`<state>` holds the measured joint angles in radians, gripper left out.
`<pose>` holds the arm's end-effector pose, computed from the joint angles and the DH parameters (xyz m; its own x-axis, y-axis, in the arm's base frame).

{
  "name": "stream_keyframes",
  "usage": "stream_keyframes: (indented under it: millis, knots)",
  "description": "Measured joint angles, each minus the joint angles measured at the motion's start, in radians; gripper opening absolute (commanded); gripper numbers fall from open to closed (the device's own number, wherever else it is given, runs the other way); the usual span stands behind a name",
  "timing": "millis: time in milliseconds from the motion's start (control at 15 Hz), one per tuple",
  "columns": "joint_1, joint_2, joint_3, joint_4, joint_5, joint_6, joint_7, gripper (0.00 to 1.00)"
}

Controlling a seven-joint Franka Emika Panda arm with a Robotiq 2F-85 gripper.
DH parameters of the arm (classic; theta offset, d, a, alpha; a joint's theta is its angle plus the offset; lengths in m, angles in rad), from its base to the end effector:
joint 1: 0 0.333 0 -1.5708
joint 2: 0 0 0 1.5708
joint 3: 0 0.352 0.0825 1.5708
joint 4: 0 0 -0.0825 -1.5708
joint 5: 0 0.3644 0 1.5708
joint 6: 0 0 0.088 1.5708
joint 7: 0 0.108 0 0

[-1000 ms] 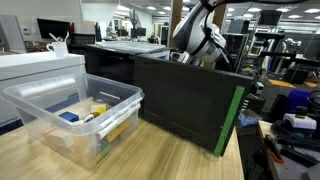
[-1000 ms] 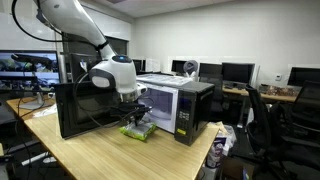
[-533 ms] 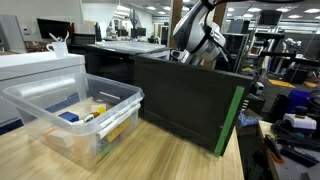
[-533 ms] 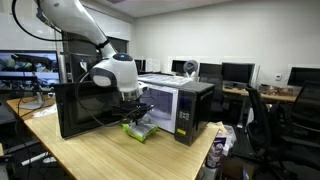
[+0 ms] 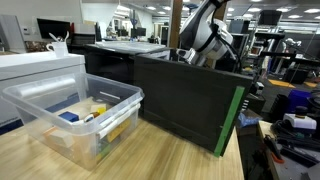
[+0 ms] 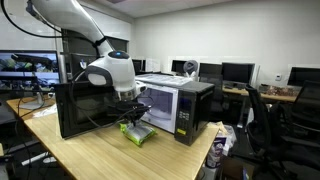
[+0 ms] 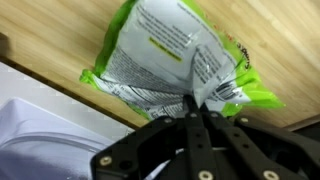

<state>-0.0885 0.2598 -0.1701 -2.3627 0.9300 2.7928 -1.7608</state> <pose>0.4857 -0.1659 0.2793 0.7269 0.5825 0.3638 0.5959 -0.7983 0.0874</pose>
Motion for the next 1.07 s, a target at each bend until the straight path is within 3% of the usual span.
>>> stream_keyframes:
  millis: [733,1067]
  knots:
    - [-0.004,-0.221,-0.044,-0.190,0.057,-0.011,0.000,0.00]
    - [-0.012,-0.305,-0.078,-0.230,0.041,-0.032,0.088,0.00]
